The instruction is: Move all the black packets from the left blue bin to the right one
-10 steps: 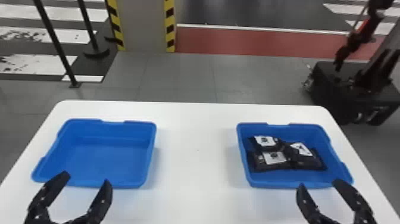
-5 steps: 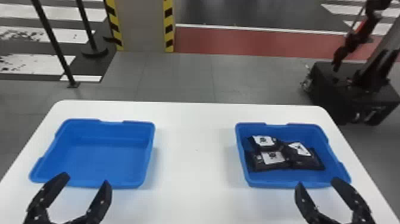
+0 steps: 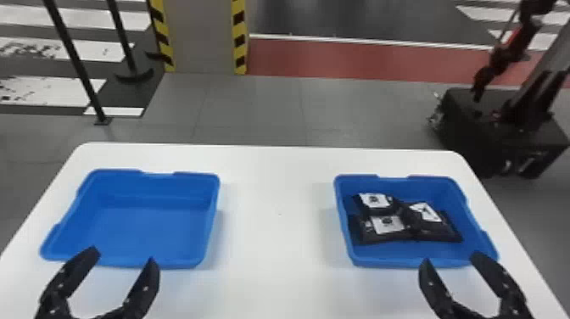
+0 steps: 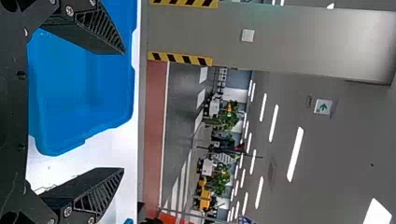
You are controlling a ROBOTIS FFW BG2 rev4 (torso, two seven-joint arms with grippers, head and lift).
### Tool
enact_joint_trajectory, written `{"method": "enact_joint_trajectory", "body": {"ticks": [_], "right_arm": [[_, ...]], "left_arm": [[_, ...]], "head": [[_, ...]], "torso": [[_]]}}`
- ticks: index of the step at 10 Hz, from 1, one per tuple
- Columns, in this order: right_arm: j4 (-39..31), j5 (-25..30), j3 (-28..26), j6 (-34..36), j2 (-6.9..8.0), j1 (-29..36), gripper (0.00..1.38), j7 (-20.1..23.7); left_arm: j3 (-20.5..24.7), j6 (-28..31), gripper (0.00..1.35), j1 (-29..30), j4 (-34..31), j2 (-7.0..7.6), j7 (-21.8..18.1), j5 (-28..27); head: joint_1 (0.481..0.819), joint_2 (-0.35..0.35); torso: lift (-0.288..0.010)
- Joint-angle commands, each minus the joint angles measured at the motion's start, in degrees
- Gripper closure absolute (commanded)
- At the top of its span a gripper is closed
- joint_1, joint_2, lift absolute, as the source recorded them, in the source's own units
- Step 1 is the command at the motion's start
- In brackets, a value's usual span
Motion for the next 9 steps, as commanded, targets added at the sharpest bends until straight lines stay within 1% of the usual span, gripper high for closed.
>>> {"method": "enact_joint_trajectory", "body": {"ticks": [1, 9], "right_arm": [[0.05, -0.08, 0.01, 0.00, 0.14, 0.09, 0.28, 0.00], [0.61, -0.52, 0.10, 0.00, 0.14, -0.19, 0.28, 0.00]], "left_arm": [[0.00, 0.26, 0.14, 0.00, 0.00, -0.24, 0.00, 0.09], [-0.35, 1.10, 0.14, -0.14, 0.00, -0.24, 0.00, 0.53]], "head": [[0.695, -0.066], [0.695, -0.070]], "torso": [[-0.110], [-0.110]]}}
